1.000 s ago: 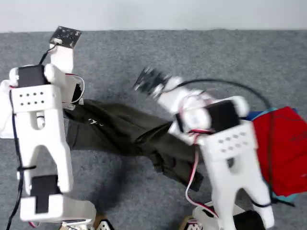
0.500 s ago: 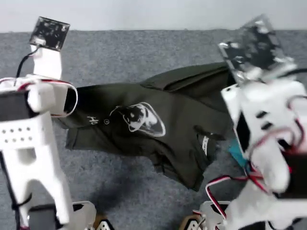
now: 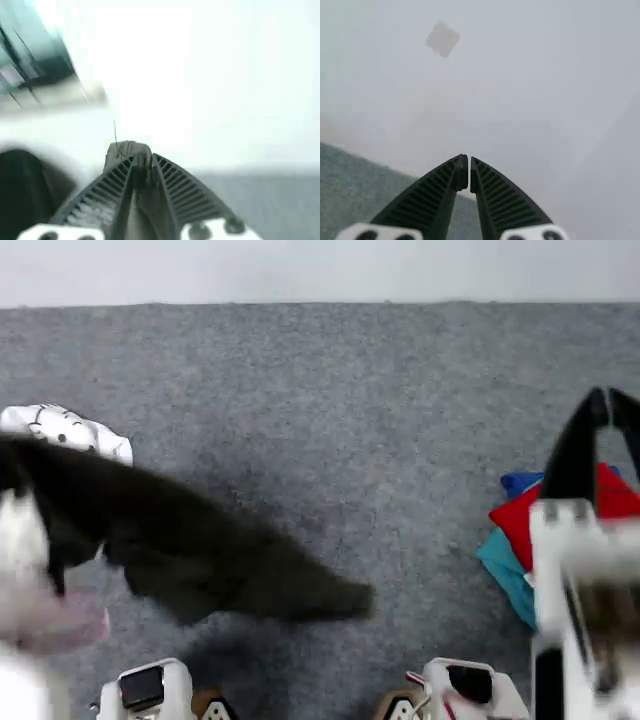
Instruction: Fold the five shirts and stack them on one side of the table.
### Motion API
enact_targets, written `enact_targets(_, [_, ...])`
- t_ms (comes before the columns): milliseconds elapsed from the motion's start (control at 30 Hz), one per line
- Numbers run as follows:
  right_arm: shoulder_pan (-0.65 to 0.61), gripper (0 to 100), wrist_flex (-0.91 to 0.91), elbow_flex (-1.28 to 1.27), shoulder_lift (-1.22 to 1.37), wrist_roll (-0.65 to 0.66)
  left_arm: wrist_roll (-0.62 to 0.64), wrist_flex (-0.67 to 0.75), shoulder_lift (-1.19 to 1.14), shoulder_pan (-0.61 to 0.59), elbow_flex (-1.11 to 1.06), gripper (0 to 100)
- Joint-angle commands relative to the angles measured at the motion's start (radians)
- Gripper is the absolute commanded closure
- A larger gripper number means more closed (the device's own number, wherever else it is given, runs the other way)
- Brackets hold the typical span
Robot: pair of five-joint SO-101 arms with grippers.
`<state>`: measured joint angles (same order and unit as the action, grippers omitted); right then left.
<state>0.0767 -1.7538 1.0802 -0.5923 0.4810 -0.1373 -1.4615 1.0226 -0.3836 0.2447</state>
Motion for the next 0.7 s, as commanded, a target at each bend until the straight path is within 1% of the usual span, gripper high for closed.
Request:
enact_targets(0, [0.008, 98.8, -0.036, -0.095, -0.016, -0.017, 0.012, 0.031, 0.051, -0.014, 0.001, 99])
enact_targets(100, [-0.005, 98.8, -0.036, -0.298, -0.018, -0.012, 0.012, 0.008, 0.051, -0.014, -0.031, 99])
enact_targets(200, [-0.099, 98.8, -0.036, -0.54, -0.018, 0.003, 0.012, 0.014, 0.051, -0.009, -0.12, 99])
enact_targets(267, [-0.156, 98.8, -0.035, -0.707, -0.024, 0.029, 0.014, 0.038, 0.049, 0.038, -0.199, 99])
enact_targets(333, [-0.197, 98.8, -0.025, -0.832, -0.024, 0.028, 0.014, 0.106, 0.049, 0.129, -0.3, 99])
enact_targets(400, [-0.226, 98.8, -0.01, -0.931, -0.022, 0.029, 0.014, 0.219, 0.044, 0.235, -0.418, 99])
enact_targets(467, [-0.26, 98.7, 0.001, -1.025, -0.024, 0.034, 0.015, 0.33, 0.025, 0.308, -0.516, 99])
enact_targets(567, [-0.372, 98.7, -0.001, -1.18, -0.013, 0.035, 0.015, 0.413, -0.034, 0.299, -0.601, 99])
enact_targets(667, [-0.539, 96.7, 0.036, -1.387, -0.013, 0.035, 0.015, 0.402, -0.095, 0.227, -0.622, 99])
